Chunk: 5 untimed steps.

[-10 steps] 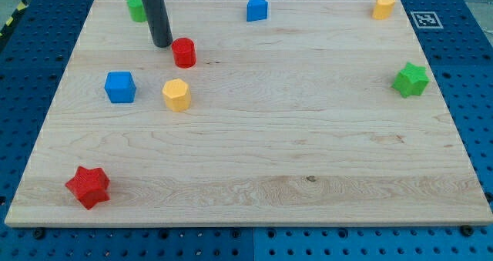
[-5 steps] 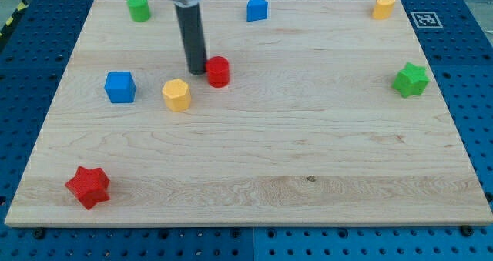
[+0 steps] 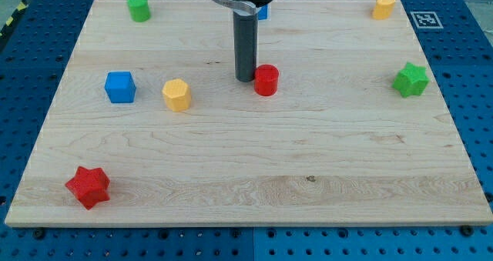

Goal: Push red circle towards bottom center

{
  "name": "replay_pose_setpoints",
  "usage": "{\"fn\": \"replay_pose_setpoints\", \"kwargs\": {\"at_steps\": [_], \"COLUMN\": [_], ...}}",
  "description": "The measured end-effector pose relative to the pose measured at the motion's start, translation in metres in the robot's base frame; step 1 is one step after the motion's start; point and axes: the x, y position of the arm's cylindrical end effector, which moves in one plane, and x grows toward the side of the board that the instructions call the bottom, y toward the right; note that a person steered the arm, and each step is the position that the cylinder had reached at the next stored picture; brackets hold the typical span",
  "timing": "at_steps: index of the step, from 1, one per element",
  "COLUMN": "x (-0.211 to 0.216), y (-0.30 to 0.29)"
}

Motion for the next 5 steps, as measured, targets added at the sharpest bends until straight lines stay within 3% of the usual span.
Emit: {"fn": "replay_pose_setpoints", "kwargs": {"at_steps": [3, 5], "x": [-0.039, 0.004], "y": [-0.006, 0.013]}}
